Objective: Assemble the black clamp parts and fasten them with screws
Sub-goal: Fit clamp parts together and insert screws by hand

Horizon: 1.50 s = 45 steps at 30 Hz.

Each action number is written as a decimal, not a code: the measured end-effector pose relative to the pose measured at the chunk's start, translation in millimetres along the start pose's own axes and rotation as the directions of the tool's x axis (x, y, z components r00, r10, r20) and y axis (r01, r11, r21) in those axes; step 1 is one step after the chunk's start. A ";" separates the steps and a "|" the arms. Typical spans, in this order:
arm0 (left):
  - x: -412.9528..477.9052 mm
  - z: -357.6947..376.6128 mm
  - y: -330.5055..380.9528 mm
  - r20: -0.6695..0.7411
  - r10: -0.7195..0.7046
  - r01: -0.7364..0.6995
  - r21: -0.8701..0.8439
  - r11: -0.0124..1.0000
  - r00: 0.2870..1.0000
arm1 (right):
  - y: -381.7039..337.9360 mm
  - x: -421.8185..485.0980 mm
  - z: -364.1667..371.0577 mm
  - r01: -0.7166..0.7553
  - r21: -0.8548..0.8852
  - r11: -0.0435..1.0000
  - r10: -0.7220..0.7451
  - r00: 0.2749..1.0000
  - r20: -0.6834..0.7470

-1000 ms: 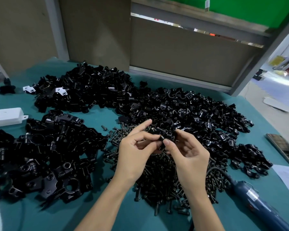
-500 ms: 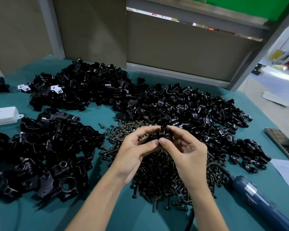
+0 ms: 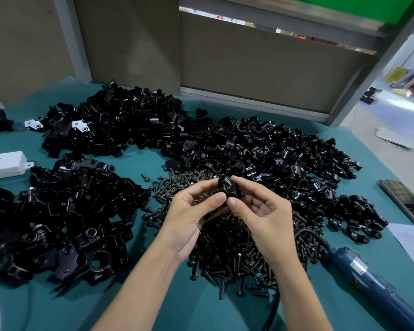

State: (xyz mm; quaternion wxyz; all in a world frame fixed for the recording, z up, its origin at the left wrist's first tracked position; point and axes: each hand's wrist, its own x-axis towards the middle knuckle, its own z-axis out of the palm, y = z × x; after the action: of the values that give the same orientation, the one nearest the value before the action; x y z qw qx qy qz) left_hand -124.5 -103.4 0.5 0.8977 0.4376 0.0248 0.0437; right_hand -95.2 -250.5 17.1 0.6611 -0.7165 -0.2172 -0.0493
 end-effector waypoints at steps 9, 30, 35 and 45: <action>0.4 0.4 -1.2 -0.036 -0.017 0.015 -0.050 0.999 0.999 | 4.5 1.4 0.7 0.049 -0.003 0.999 -0.049 0.999 0.019; 7.8 -10.2 6.5 -0.177 -0.059 -0.037 -0.498 0.866 0.982 | 8.3 37.8 -49.1 -0.087 -0.589 0.803 0.080 0.996 -0.038; 8.2 -13.6 7.4 -0.179 -0.071 -0.033 -0.517 0.856 0.981 | 5.3 38.8 -40.3 -0.064 -0.652 0.755 0.079 0.997 -0.006; 10.8 -13.6 6.3 -0.188 -0.073 -0.036 -0.519 0.854 0.979 | 5.1 34.2 -14.3 0.079 -0.760 0.645 0.143 0.965 0.221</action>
State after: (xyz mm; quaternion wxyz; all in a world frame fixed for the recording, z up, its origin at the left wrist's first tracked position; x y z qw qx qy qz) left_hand -115.2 -87.8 -3.0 0.9756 0.1722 0.1068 0.0841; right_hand -59.4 -256.1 26.4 0.2642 -0.9315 -0.2484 -0.0296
